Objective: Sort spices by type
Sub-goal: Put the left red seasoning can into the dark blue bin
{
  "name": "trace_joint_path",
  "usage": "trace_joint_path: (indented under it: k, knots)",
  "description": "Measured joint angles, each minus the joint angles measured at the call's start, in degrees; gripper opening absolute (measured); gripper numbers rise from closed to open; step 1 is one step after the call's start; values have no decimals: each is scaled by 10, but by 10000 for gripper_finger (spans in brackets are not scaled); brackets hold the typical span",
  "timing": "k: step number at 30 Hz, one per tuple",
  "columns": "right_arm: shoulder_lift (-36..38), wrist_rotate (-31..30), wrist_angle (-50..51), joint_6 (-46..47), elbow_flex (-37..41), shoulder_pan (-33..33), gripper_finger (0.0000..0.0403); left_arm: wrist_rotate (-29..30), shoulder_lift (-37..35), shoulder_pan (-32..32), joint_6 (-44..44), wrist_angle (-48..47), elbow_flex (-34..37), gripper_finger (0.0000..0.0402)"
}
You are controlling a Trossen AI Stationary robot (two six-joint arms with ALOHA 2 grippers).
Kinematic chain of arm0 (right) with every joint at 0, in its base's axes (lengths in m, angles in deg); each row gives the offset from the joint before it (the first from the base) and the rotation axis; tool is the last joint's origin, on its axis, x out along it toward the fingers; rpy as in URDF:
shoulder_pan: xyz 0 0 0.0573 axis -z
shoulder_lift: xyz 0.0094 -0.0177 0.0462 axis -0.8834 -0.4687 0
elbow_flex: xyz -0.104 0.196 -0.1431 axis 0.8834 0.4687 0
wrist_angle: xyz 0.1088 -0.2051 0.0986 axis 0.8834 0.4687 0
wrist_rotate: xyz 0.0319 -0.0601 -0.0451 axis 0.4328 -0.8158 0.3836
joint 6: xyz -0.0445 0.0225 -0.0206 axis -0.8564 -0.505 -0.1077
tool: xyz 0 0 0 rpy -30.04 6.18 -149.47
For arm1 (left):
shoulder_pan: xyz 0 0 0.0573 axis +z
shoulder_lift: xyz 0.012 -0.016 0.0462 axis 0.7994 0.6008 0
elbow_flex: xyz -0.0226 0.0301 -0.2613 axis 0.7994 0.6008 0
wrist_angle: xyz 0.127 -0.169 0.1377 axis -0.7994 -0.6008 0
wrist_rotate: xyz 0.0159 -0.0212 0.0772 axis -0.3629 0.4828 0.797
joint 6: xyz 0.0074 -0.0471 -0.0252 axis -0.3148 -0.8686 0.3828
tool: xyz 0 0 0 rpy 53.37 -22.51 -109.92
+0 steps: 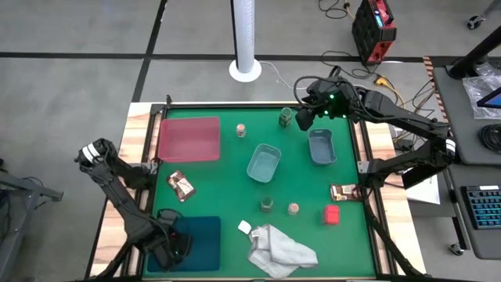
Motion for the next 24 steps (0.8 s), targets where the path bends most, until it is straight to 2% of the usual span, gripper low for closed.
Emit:
trace_joint_path:
  k: [12,19,24]
  knots:
    - [0,0,0,18,0,0,206,13,19,4,-2,11,21,196]
    - [0,0,-6,13,0,0,206,16,19,4,-2,14,21,252]
    - [0,0,-11,13,0,0,206,23,19,6,-2,17,19,264]
